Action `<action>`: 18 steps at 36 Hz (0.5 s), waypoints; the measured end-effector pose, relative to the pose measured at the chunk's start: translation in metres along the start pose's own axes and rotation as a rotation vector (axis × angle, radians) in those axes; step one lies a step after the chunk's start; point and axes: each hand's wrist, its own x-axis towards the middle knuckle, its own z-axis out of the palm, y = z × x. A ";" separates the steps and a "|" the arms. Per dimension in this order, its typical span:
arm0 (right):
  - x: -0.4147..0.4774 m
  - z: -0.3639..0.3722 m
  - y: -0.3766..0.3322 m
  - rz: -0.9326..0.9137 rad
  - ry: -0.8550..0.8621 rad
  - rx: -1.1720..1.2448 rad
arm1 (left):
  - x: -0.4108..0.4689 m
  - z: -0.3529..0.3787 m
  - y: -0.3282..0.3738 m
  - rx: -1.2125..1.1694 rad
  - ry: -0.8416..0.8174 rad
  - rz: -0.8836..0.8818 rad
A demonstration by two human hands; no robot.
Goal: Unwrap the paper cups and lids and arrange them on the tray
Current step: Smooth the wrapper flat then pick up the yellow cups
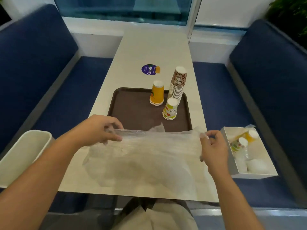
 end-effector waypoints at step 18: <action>-0.039 0.031 0.036 -0.252 0.046 -0.671 | -0.016 0.127 -0.038 0.549 0.655 0.131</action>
